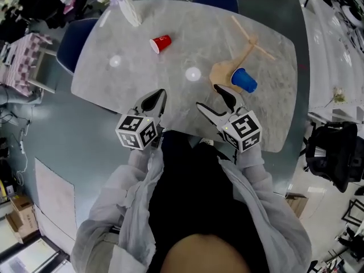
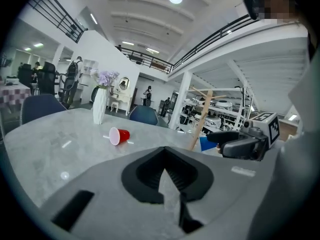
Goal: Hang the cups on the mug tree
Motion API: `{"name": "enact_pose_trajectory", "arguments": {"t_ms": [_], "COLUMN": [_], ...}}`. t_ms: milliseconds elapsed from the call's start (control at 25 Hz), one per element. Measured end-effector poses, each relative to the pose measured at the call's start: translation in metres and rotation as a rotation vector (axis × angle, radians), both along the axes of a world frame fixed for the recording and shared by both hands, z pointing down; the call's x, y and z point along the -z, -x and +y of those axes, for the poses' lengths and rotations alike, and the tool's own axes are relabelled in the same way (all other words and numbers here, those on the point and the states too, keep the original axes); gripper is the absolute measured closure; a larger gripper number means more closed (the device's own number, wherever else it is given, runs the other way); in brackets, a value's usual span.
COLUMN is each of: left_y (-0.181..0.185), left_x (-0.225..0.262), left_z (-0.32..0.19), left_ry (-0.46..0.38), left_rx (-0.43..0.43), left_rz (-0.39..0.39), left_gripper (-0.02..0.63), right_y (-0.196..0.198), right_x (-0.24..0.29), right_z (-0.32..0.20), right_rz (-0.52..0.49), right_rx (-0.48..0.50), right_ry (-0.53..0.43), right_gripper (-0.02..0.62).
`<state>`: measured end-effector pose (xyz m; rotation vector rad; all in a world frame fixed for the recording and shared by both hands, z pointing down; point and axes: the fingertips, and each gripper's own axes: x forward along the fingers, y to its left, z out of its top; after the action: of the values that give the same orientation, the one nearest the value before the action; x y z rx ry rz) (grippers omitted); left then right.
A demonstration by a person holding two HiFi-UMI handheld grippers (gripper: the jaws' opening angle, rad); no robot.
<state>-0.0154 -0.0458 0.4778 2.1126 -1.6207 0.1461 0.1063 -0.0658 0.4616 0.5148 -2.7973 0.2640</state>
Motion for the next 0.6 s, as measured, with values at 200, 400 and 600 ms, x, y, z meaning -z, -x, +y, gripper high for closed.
{"name": "enact_pose_trajectory", "arguments": {"t_ms": [200,400,600], "left_y": [0.055,0.108,0.152], "left_x": [-0.001,0.005,0.012], "left_z": [0.007,0.001,-0.012], "left_ry": [0.021,0.028,0.019], "left_rx": [0.050,0.093,0.119], "left_rz": [0.009,0.017,0.033], "left_gripper": [0.606,0.606,0.606], "right_y": [0.054,0.092,0.125], "right_x": [-0.001,0.002,0.003], "right_z": [-0.012,-0.036,-0.064], "right_rz": [0.027,0.050,0.062], "right_rx": [0.024,-0.003,-0.066], "right_ry": [0.004,0.022,0.067], "right_gripper": [0.265,0.265,0.265]}}
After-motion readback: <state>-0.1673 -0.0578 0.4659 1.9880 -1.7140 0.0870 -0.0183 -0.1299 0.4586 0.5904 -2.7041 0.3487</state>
